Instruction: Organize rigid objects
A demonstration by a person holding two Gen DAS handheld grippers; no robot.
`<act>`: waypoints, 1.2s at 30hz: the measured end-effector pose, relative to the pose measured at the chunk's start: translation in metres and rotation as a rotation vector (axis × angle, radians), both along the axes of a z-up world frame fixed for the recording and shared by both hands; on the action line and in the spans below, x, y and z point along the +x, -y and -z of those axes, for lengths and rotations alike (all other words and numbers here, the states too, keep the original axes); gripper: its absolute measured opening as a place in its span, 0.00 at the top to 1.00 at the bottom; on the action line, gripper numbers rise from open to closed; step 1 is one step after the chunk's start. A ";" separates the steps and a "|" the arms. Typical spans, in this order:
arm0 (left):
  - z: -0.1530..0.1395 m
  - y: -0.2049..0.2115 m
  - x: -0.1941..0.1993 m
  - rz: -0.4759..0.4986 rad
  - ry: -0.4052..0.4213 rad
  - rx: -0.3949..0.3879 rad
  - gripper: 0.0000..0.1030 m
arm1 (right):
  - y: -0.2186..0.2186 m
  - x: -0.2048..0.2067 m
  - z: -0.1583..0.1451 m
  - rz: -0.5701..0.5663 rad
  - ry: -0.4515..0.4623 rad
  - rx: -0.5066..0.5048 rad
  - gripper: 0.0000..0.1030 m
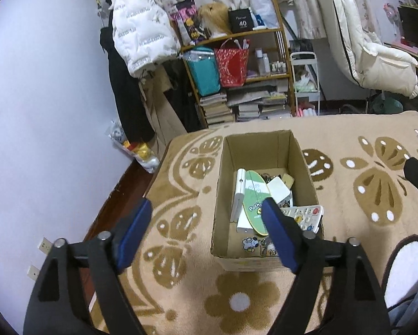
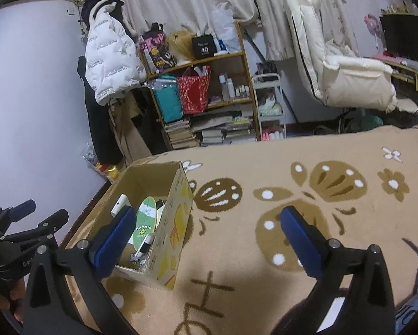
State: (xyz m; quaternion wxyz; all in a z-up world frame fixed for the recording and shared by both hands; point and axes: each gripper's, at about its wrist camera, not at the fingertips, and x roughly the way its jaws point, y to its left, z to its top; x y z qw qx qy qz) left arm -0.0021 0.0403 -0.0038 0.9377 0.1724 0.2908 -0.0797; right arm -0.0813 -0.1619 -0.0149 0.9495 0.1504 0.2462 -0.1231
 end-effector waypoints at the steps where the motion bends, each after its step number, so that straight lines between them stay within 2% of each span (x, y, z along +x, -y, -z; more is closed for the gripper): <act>1: -0.001 0.001 -0.002 0.003 0.008 0.001 0.14 | 0.000 -0.002 -0.001 0.005 0.008 -0.002 0.00; 3: -0.002 0.002 -0.006 0.007 0.028 0.005 0.07 | 0.002 -0.006 -0.002 0.014 0.020 0.001 0.00; 6: -0.004 0.007 -0.008 0.012 0.054 0.017 0.01 | 0.005 -0.007 0.001 0.026 0.022 -0.009 0.00; 15: 0.007 0.027 -0.008 0.061 0.055 0.069 0.01 | 0.009 0.004 0.022 0.041 -0.032 -0.003 0.00; 27: 0.011 0.020 0.010 0.026 0.009 0.038 0.01 | 0.009 0.008 0.030 0.033 -0.060 0.001 0.00; 36: 0.008 0.019 0.008 0.030 0.035 0.047 0.01 | 0.013 0.007 0.031 0.041 -0.060 0.000 0.00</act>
